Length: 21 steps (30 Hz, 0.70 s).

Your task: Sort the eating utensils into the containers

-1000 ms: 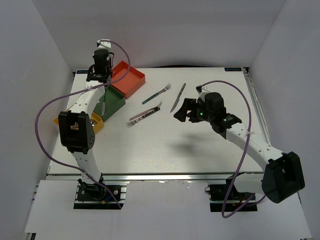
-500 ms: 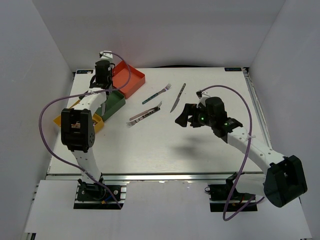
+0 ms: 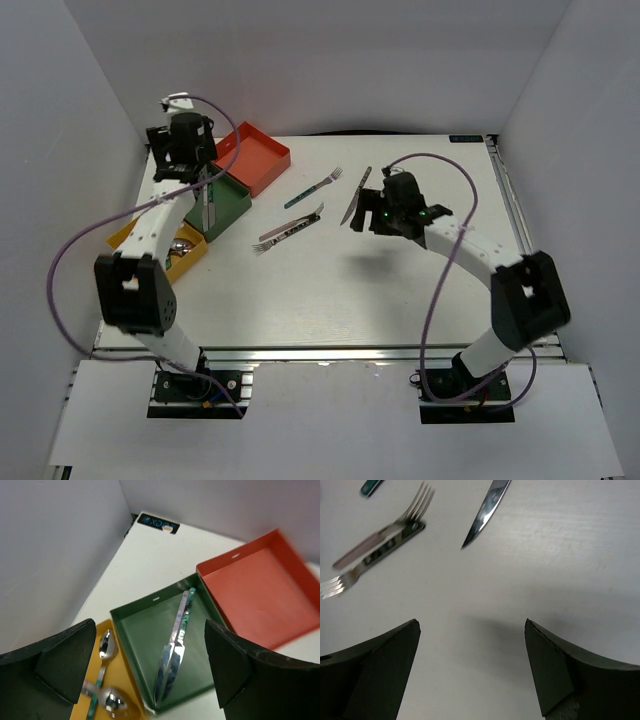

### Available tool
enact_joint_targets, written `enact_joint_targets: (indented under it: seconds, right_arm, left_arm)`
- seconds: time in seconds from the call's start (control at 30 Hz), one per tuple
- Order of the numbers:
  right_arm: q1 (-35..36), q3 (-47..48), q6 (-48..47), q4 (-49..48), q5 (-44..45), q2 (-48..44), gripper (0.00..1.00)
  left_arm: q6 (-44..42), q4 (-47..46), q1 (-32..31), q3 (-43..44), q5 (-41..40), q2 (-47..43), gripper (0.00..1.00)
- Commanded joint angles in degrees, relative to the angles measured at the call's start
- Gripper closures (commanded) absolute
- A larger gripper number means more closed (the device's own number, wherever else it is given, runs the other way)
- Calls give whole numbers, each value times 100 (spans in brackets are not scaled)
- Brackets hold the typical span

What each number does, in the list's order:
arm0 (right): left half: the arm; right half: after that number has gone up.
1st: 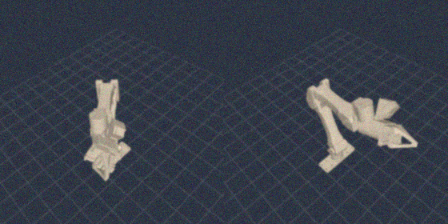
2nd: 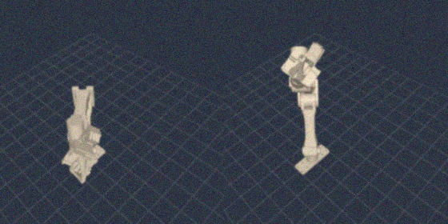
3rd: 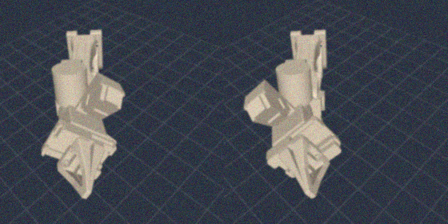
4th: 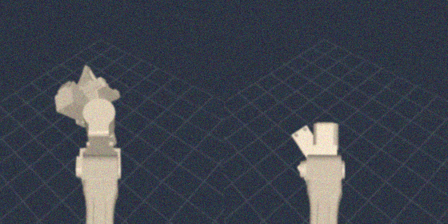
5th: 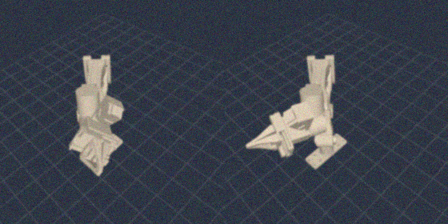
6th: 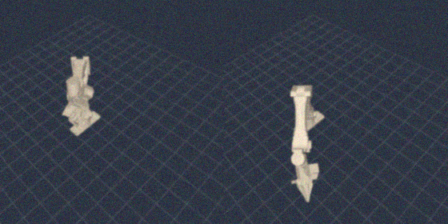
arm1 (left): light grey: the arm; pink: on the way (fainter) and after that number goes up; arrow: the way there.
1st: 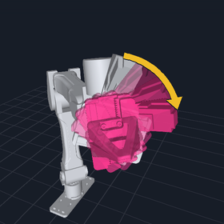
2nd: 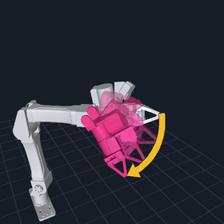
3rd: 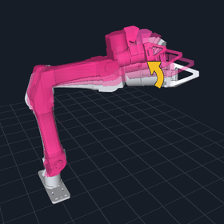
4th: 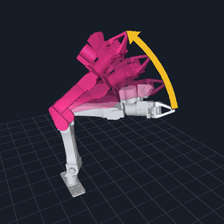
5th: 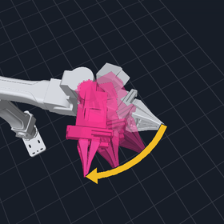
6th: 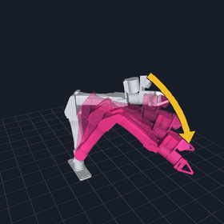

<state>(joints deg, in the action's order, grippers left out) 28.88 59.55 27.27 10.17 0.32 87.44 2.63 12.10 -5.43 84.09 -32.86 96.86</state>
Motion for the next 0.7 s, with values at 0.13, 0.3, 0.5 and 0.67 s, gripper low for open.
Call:
enact_joint_targets:
  seconds: [0.13, 0.3, 0.5, 0.67]
  right_arm:
    - [-32, 2612, 393, 1065, 1962, 2302, 11]
    - [-76, 4440, 368, 1601, 2771, 3996, 14]
    - [-198, 7217, -195, 2419, 2810, 5792, 14]
    - [-559, 7195, -11, 2340, 1789, 6039, 30]
  left_arm:
    - [1143, 840, 7, -1568, 1132, -3179, 2]
    - [1204, 390, -2, -3178, 1368, -4394, 2]
    - [1231, 592, -90, -3356, 1905, -4176, 2]
    - [1266, 522, -98, -3373, 2161, -4201, 2]
